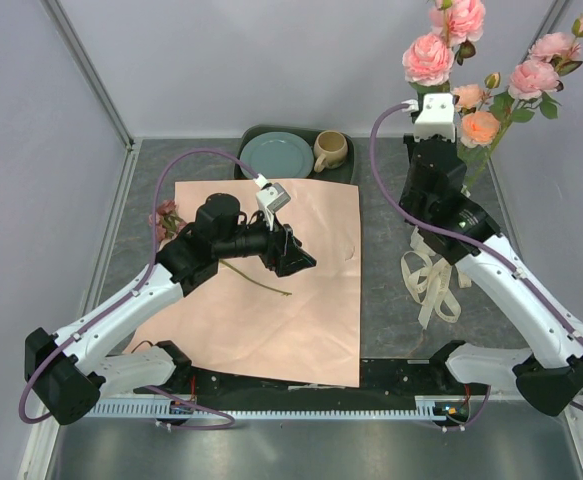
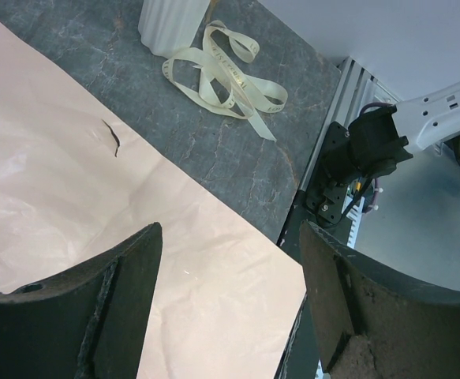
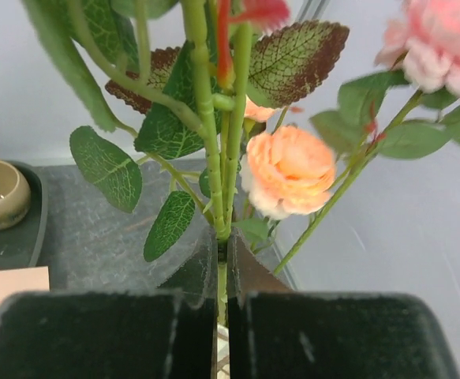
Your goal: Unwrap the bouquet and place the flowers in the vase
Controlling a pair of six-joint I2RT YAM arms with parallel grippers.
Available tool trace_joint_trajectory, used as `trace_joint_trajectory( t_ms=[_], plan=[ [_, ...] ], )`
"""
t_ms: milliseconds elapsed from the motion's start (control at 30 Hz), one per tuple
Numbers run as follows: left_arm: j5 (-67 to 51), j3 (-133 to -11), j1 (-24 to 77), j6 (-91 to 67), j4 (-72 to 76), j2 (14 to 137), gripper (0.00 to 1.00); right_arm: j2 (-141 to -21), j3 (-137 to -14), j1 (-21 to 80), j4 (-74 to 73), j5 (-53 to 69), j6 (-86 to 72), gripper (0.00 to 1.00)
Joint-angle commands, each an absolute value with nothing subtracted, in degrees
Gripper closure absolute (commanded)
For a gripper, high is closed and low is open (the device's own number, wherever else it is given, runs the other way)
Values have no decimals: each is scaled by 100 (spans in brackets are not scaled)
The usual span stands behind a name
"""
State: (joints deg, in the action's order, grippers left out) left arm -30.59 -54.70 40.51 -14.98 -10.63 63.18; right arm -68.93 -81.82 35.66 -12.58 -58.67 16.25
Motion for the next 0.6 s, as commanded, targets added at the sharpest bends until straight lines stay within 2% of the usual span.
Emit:
trace_joint_trajectory(
  t_ms=[0, 233, 567],
  plan=[
    [-3234, -5546, 4017, -1591, -905, 6240, 23, -6645, -7726, 3384, -739, -5695, 1301, 100],
    [-3287, -5537, 3982, -1617, -879, 6231, 23, -6416, -6962, 2954, -545, -5423, 923, 100],
    [-3313, -5528, 3964, -1644, -870, 6232, 23, -6434, -6715, 2549, -554, -5159, 589, 100]
  ],
)
